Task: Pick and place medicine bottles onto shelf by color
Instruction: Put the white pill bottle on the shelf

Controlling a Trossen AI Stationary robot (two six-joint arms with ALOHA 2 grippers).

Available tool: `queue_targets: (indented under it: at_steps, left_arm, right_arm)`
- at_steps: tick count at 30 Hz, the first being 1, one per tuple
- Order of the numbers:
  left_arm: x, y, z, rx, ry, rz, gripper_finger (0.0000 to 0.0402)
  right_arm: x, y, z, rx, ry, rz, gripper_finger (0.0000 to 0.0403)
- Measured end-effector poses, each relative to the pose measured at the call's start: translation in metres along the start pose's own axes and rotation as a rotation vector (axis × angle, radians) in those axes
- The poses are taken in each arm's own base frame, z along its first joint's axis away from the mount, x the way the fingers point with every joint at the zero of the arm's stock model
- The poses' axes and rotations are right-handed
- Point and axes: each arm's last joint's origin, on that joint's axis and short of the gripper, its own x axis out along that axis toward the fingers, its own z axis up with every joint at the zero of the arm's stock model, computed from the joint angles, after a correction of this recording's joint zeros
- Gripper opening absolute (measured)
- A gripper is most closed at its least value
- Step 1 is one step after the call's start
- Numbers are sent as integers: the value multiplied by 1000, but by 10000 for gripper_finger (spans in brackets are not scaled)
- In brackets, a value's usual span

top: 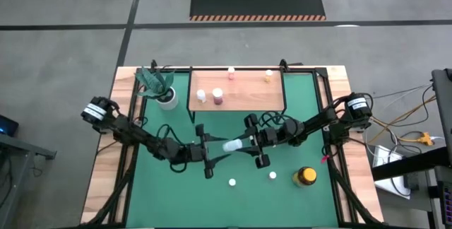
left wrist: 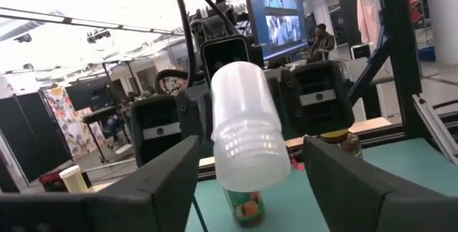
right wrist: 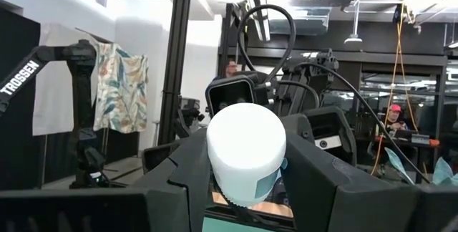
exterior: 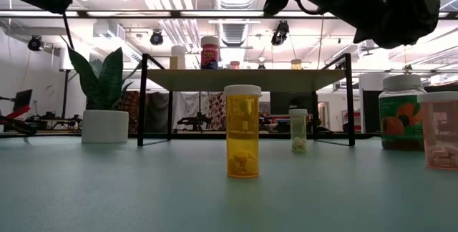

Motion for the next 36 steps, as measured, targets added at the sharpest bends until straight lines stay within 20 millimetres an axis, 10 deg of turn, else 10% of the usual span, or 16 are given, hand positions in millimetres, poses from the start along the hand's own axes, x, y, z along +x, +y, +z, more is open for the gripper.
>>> queue_targets:
  at_steps: [11, 26, 36]
  left_arm:
    - [0, 0, -1, -7, 3, 3, 116]
    - [-6, 4, 8, -101, 80, 8, 123]
    - [-25, 37, 53, -203, 425, 1, 126]
  right_arm:
    - [0, 0, 0, -7, 2, -8, 135]
    - [1, -2, 5, 29, 81, -31, 240]
    - [-10, -5, 43, 47, 353, -87, 247]
